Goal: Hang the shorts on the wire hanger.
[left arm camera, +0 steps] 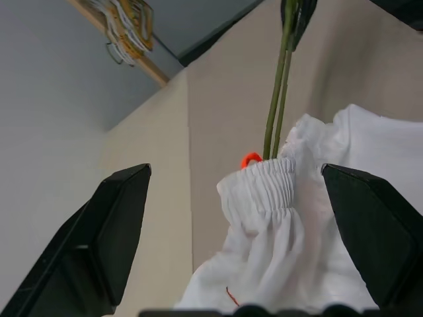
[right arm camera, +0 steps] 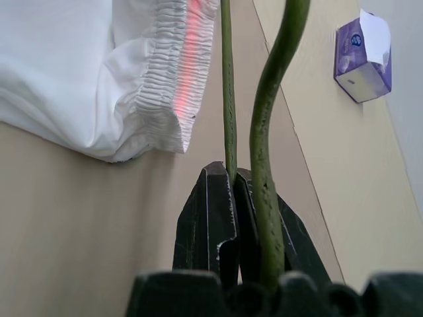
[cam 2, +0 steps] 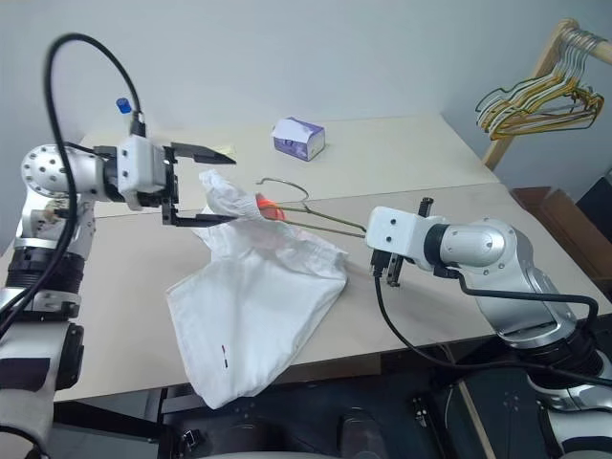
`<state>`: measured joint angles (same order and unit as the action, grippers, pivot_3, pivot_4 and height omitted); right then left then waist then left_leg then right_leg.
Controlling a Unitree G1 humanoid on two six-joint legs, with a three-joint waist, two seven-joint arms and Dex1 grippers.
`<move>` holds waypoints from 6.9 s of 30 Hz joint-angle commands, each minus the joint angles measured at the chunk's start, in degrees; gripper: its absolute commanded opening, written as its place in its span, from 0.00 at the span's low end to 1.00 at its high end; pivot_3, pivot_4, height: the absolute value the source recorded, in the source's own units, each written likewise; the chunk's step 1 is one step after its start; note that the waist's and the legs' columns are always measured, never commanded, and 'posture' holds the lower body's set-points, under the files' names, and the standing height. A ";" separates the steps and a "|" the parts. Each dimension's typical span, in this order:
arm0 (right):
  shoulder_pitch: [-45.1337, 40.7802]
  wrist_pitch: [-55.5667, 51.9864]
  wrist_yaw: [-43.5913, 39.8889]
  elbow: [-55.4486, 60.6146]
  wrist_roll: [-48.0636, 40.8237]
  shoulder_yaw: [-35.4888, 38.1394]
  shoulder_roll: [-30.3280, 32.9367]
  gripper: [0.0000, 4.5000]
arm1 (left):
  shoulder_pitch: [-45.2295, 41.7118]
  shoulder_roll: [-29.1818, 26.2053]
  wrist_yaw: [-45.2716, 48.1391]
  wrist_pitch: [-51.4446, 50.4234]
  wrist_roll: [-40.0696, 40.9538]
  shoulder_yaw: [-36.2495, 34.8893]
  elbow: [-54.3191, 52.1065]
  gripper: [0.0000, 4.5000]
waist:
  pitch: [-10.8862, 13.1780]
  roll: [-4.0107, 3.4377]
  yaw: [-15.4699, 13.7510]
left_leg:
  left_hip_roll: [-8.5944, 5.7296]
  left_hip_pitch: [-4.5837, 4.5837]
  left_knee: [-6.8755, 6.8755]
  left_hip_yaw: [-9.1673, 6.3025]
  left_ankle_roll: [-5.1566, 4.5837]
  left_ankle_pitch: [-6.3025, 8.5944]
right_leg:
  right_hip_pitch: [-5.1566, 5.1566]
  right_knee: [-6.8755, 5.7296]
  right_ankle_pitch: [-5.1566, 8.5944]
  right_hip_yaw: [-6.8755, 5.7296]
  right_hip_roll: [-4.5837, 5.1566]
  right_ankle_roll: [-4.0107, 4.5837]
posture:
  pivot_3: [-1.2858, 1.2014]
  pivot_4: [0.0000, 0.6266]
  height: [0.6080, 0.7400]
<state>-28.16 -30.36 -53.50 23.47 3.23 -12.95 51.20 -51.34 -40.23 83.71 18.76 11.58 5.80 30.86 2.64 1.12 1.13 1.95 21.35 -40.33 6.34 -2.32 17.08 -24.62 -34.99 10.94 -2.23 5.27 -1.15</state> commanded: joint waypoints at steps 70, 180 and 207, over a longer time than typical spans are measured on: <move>-1.48 -30.02 23.16 -24.34 -31.16 14.61 -36.05 0.99 | 4.24 1.44 -5.55 -7.86 -0.31 -2.88 -2.20 0.00 | -0.24 0.08 0.88 | -0.05 0.67 -0.51 -0.08 0.33 -0.20 | -0.50 -0.72 -0.06 0.07 0.05 -0.04 | 0.53 0.00 1.00; 12.41 -0.91 12.92 -16.08 -11.96 -1.64 -11.86 0.40 | 3.83 -4.03 -4.20 -5.55 -8.81 6.45 5.66 0.00 | -0.23 0.06 1.32 | -0.03 0.40 -0.52 0.04 -0.10 0.05 | -0.47 -0.63 0.00 0.23 0.03 -0.05 | 0.50 0.02 1.00; -6.26 -28.80 15.58 -25.70 -27.04 9.61 -24.05 0.99 | 3.70 -0.84 -5.94 -5.42 -10.65 4.58 6.45 0.00 | -0.25 0.07 1.23 | -0.02 0.62 -0.53 -0.05 -0.08 0.04 | -0.54 -0.85 -0.03 0.08 0.05 -0.05 | 0.52 0.00 1.00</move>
<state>-33.34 -59.67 -38.23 -1.91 -24.29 -3.22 27.28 -46.58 -40.53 78.27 12.94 0.00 12.29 39.11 2.39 1.18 2.36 1.94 21.98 -40.86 6.29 -2.40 17.12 -25.16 -35.84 10.91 -2.15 5.32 -1.20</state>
